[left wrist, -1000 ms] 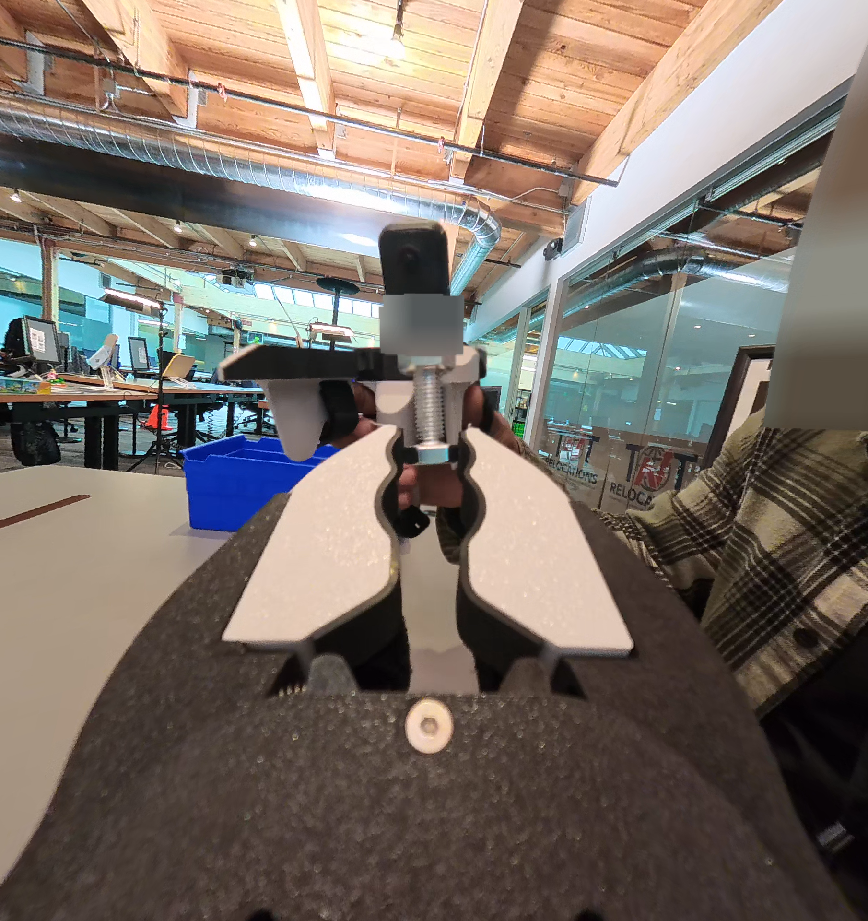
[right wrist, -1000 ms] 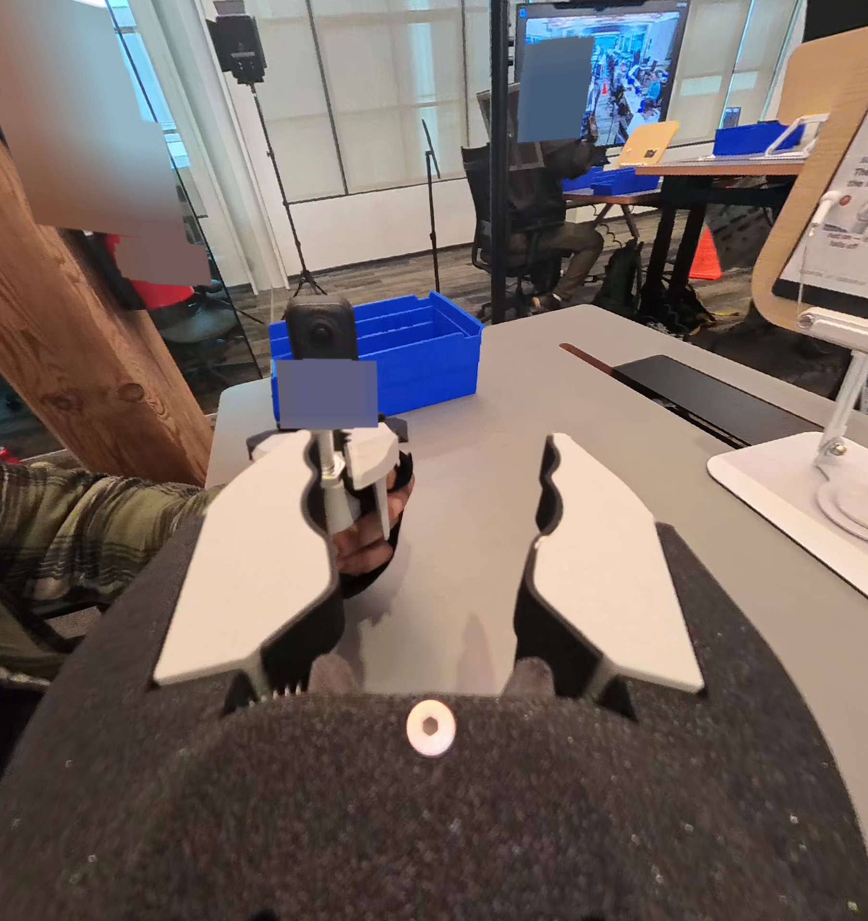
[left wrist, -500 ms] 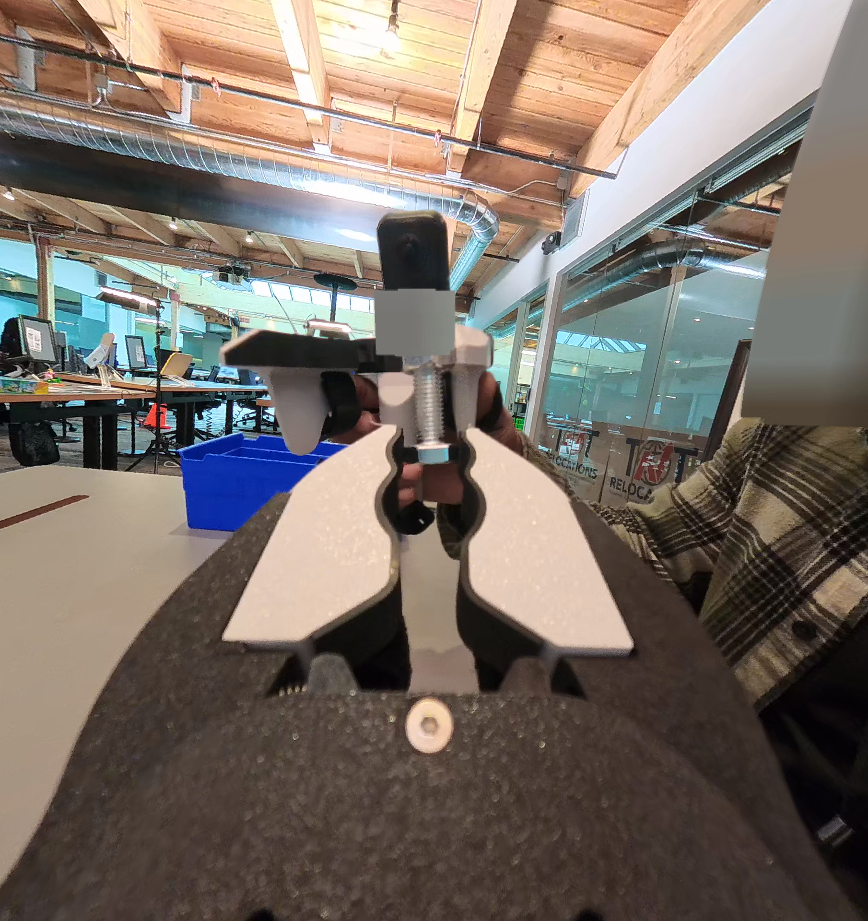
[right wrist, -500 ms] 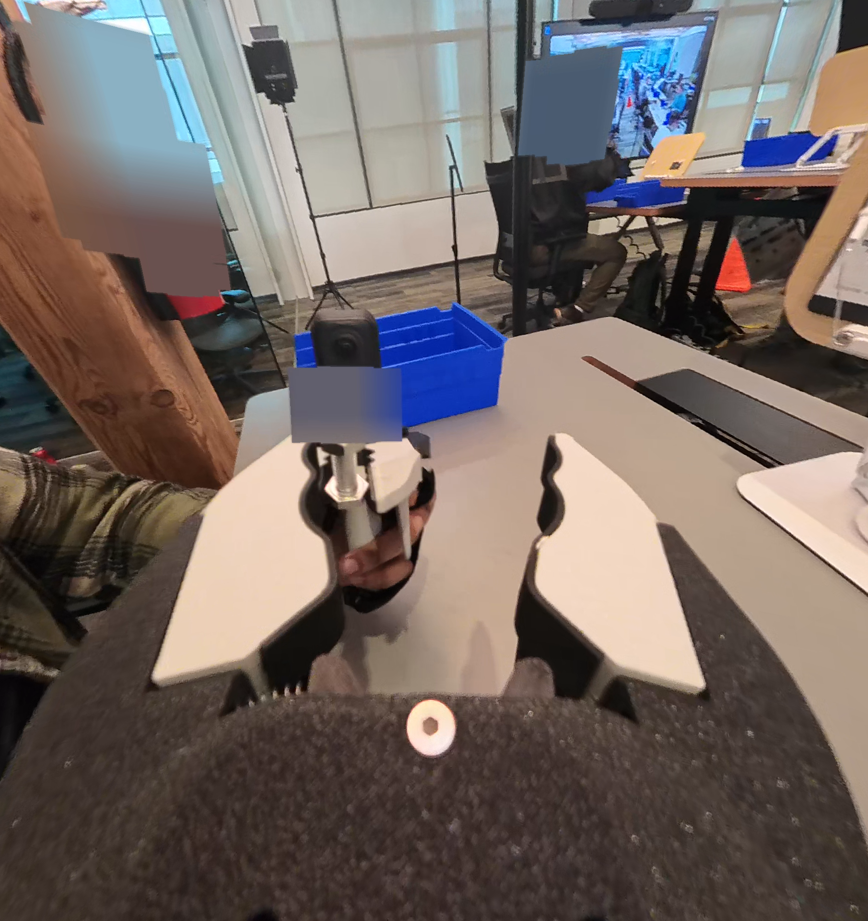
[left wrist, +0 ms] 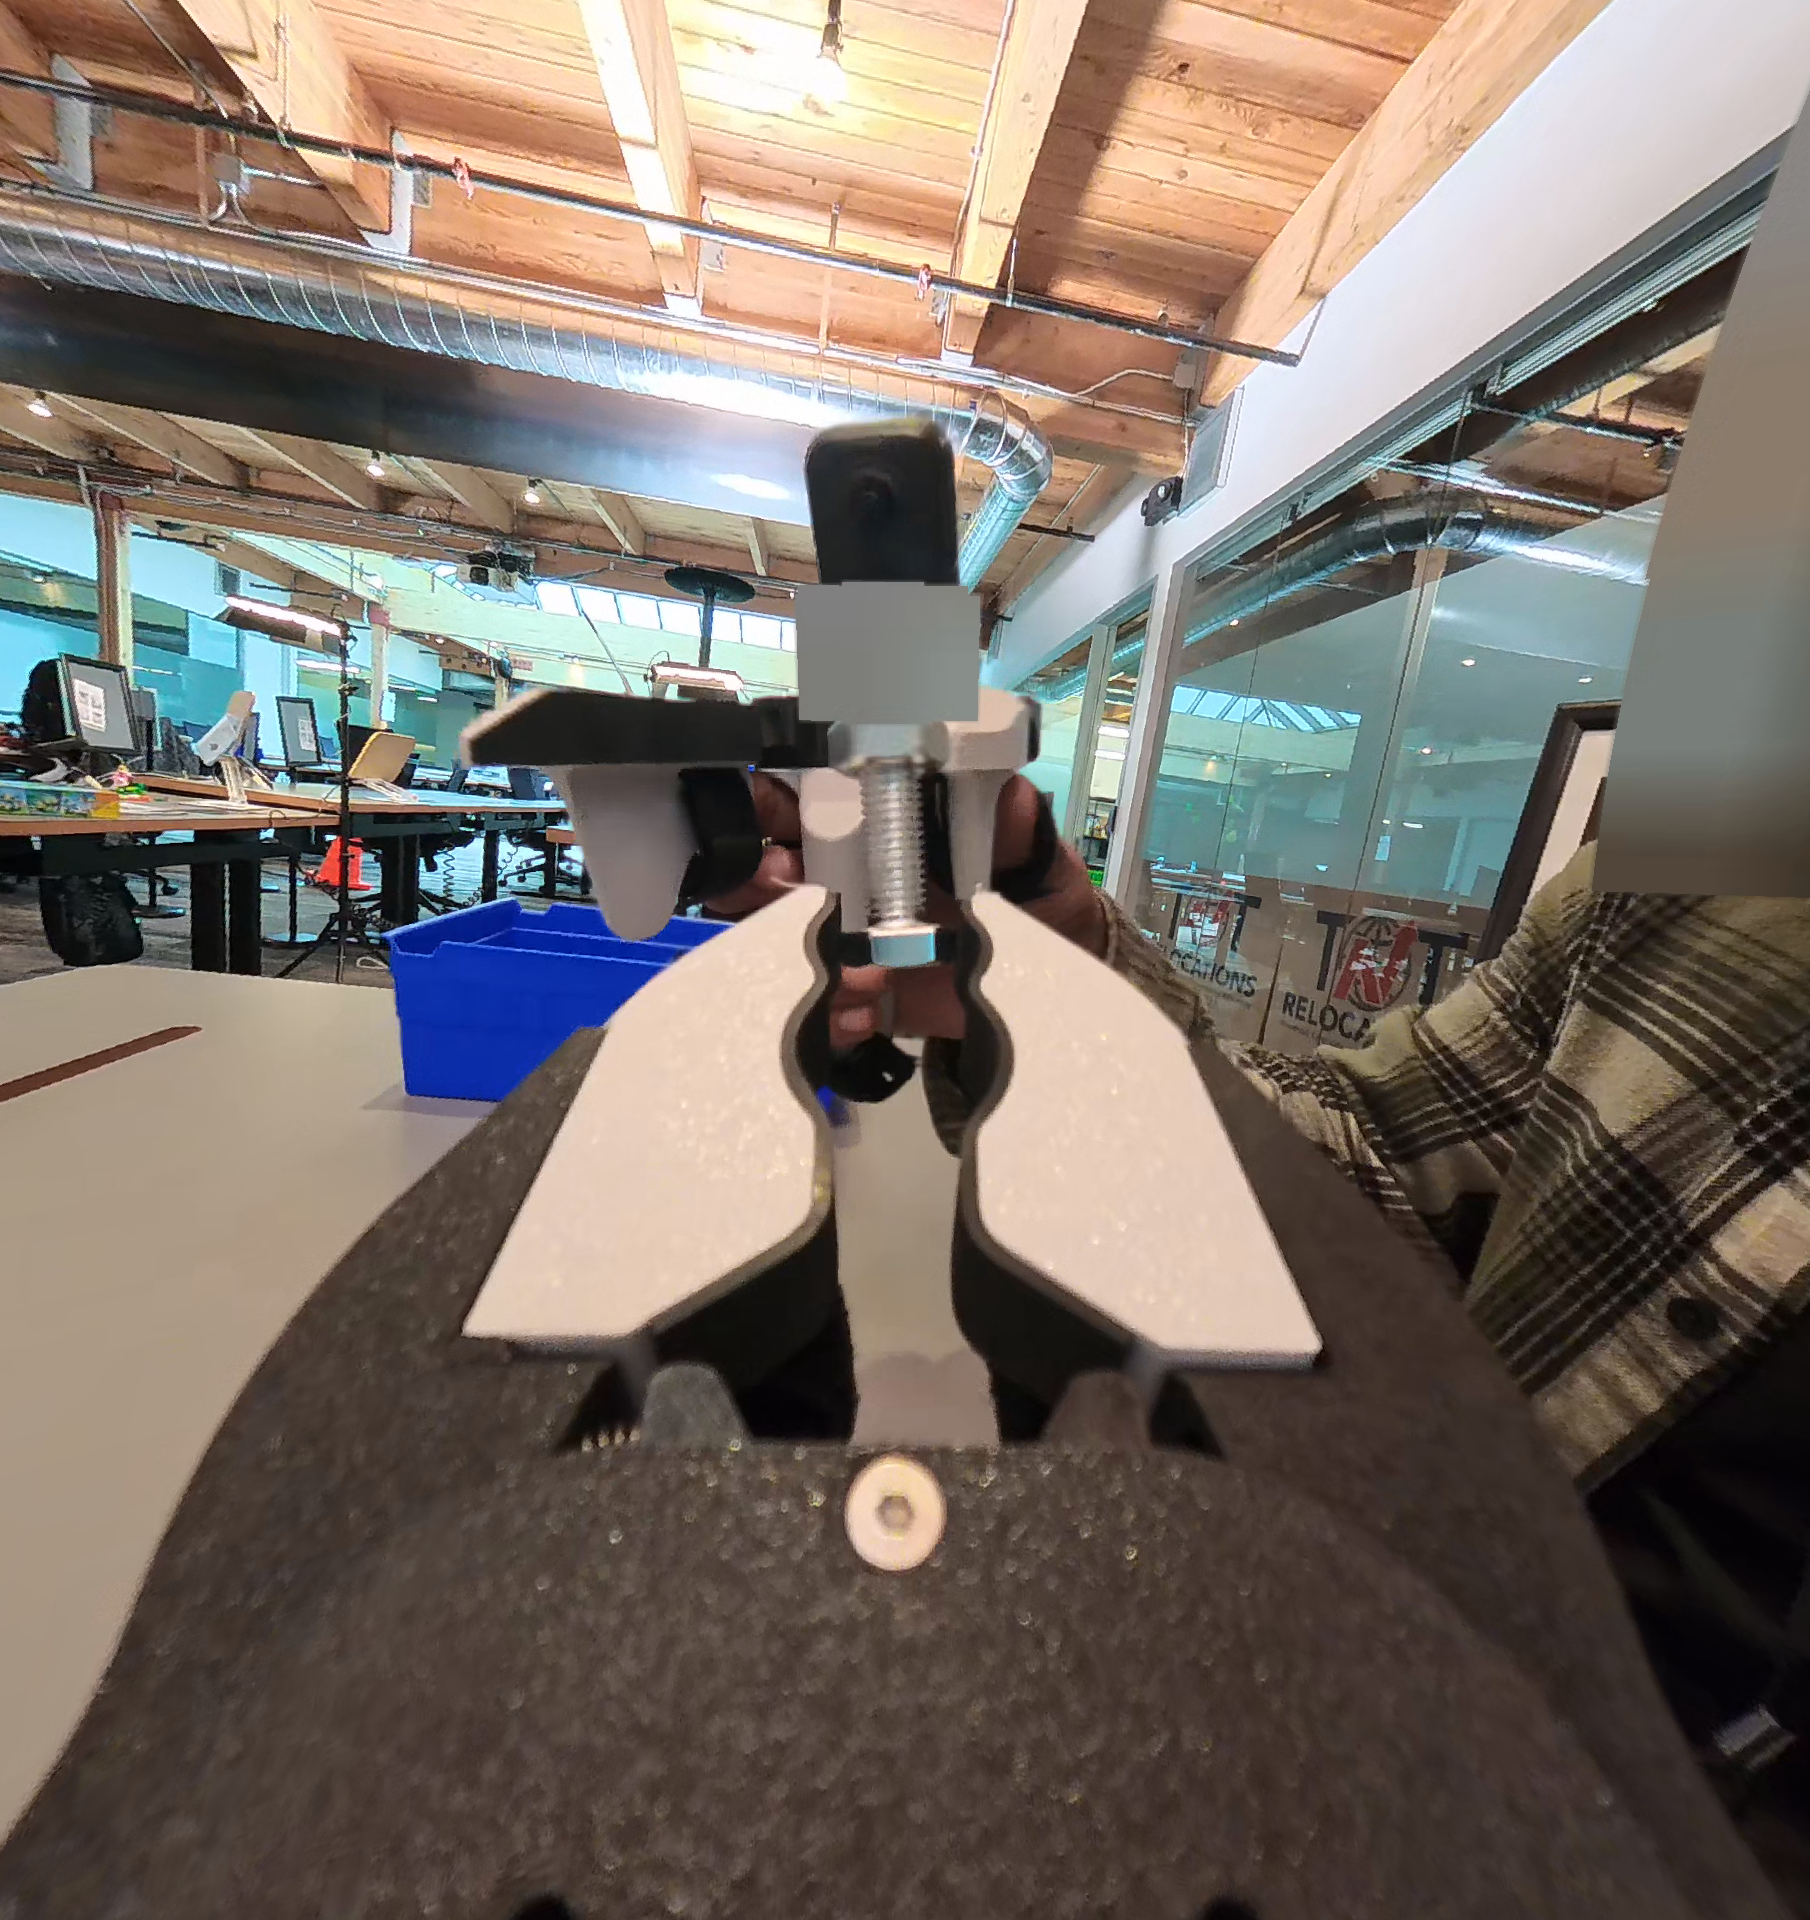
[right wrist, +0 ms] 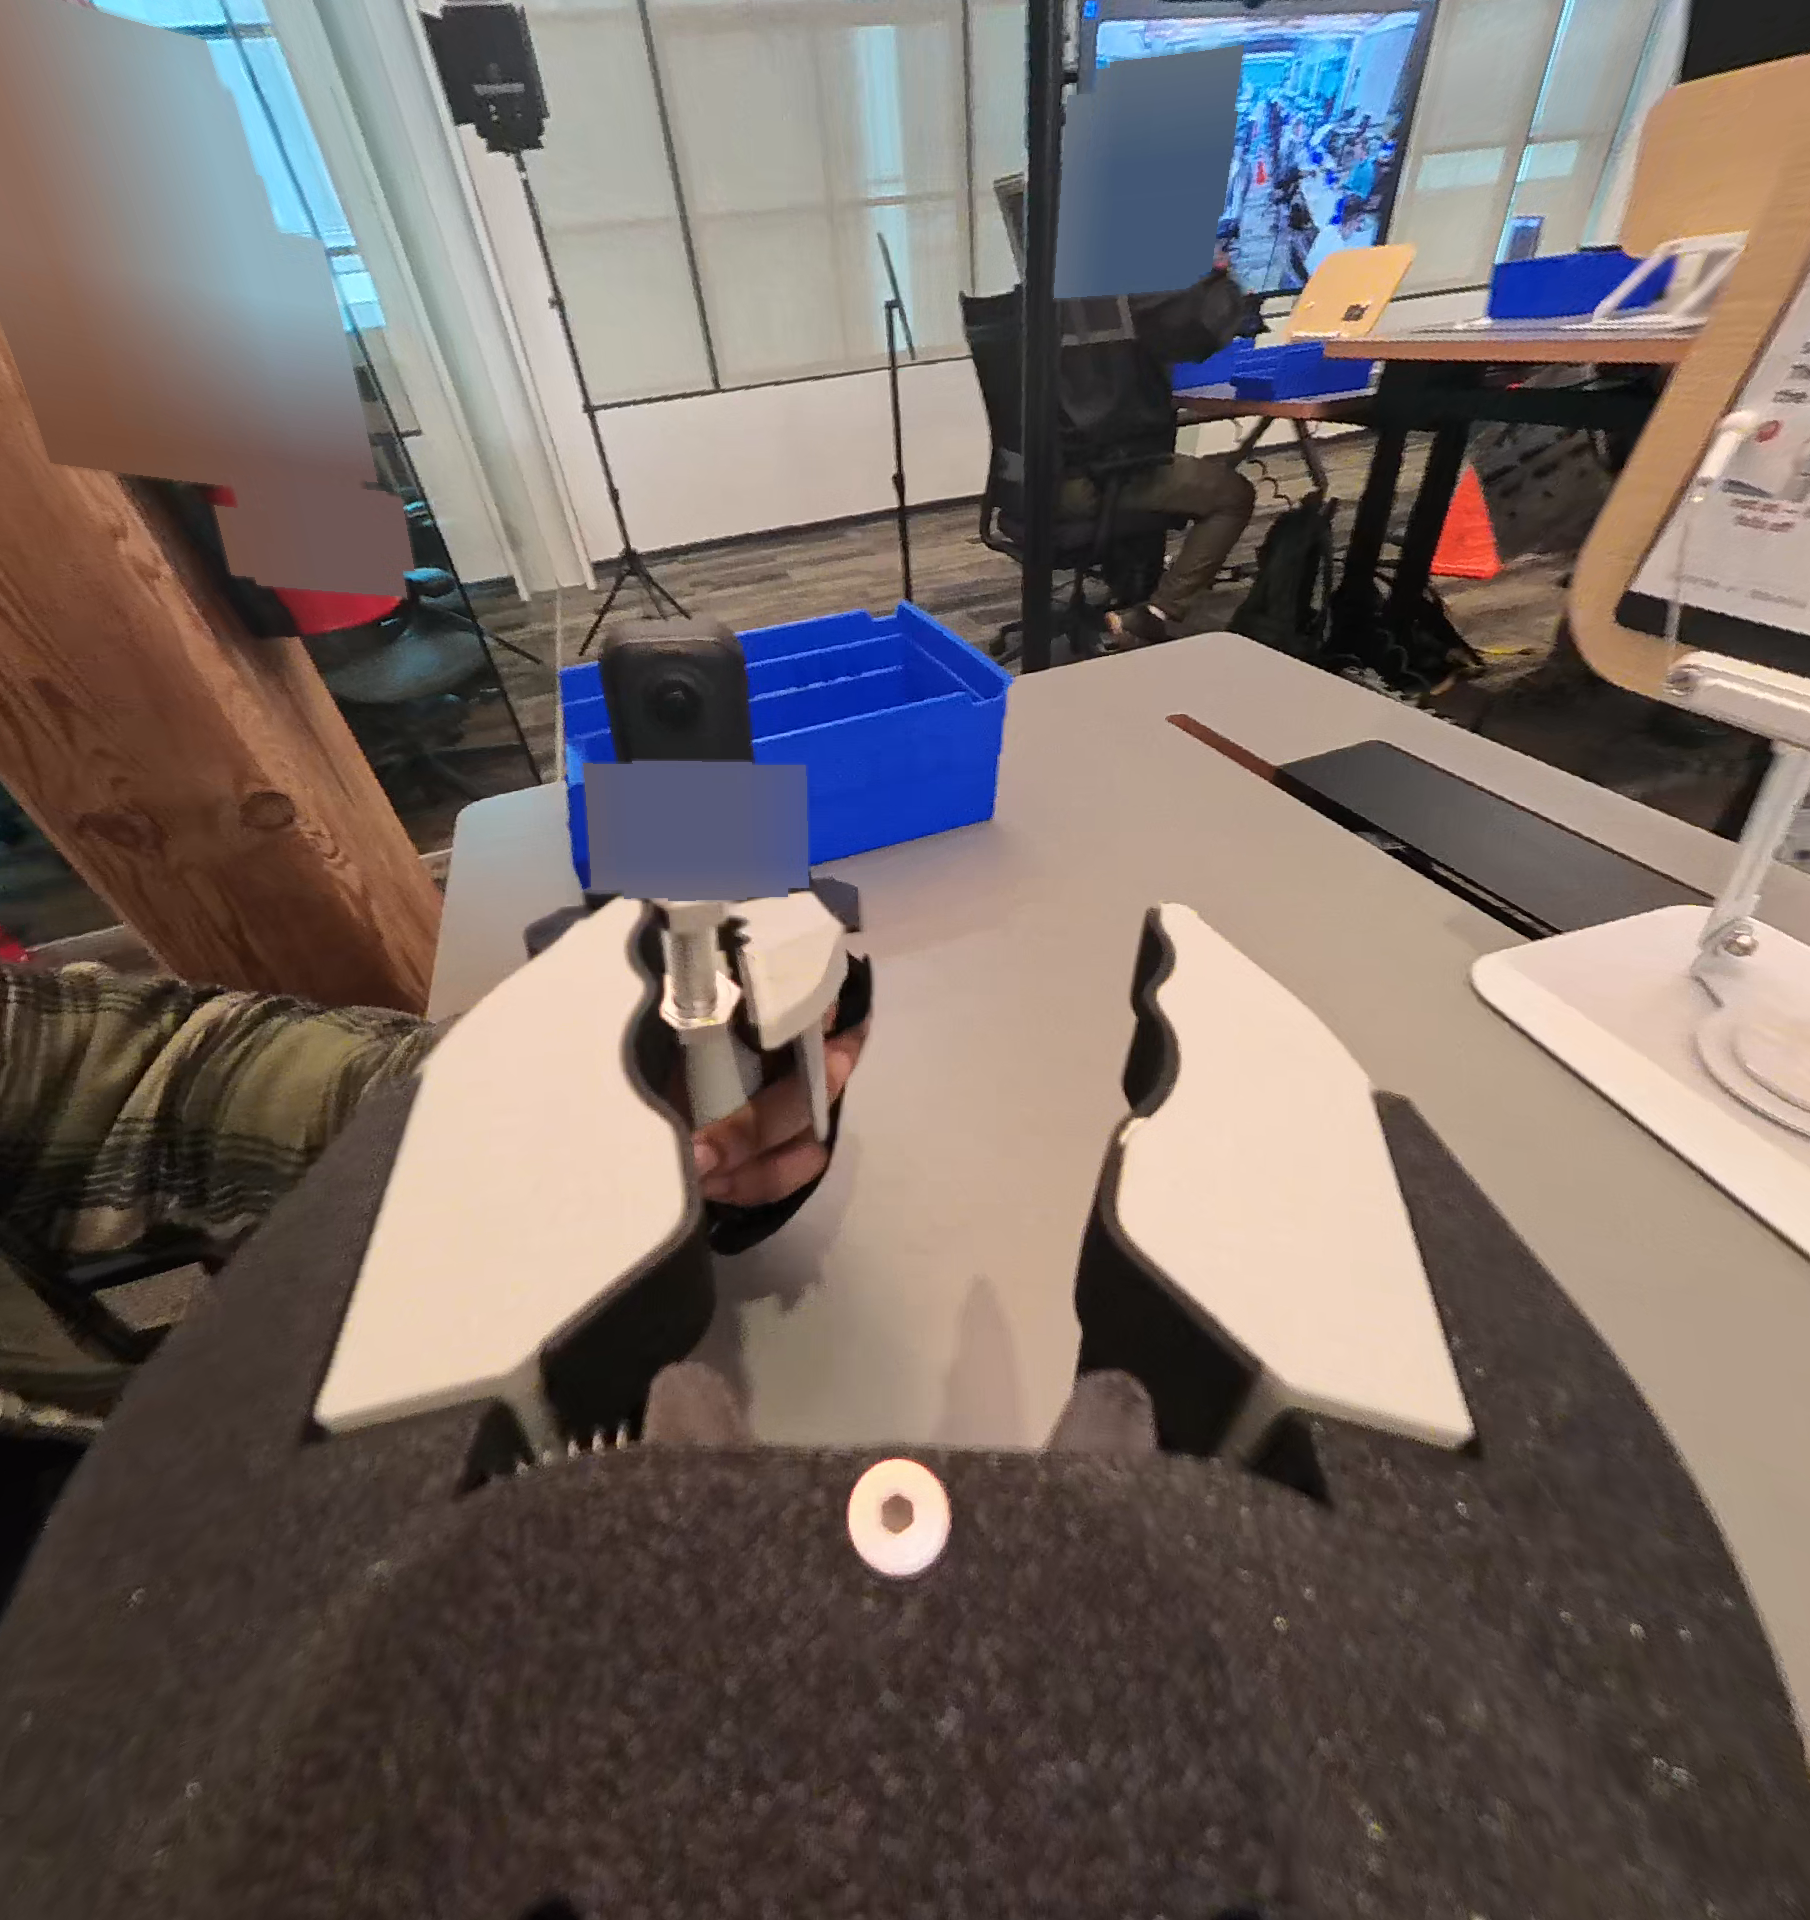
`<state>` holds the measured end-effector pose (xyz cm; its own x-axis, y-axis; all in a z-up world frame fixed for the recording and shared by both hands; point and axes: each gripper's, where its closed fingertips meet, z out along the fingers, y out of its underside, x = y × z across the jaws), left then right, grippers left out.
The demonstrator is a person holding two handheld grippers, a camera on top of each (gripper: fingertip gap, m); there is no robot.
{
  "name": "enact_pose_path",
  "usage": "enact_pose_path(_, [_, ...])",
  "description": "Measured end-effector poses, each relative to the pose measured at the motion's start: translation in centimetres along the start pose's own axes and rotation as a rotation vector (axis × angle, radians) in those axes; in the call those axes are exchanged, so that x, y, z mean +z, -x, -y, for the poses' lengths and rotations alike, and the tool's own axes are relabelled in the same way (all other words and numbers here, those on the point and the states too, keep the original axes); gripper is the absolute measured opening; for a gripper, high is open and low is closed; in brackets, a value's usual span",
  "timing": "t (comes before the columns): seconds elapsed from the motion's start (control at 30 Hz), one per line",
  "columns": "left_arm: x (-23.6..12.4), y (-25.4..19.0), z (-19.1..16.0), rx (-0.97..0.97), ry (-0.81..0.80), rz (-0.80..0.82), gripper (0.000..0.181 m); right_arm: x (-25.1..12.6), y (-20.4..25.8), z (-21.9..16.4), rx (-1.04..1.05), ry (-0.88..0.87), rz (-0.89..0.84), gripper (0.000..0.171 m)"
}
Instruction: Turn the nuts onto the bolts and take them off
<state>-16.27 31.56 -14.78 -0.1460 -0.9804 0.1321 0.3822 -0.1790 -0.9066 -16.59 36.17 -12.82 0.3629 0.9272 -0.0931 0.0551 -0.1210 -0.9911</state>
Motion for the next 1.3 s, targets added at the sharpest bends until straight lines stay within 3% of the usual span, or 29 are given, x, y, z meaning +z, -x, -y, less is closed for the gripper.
enact_pose_path(0.63, [0.0,-0.1,0.3,0.01,-0.009,0.001,0.02,-0.3,0.8,0.3,0.0,0.007,-0.001,0.084])
enact_pose_path(1.03, [0.2,-0.2,0.0,0.038,0.017,0.011,0.02,0.4,3.6,0.0,-0.01,0.083,0.115,0.031])
enact_pose_path(1.3, [0.1,-0.4,0.5,0.028,-0.01,-0.004,0.02,0.1,2.5,0.1,-0.025,0.088,0.089,0.053])
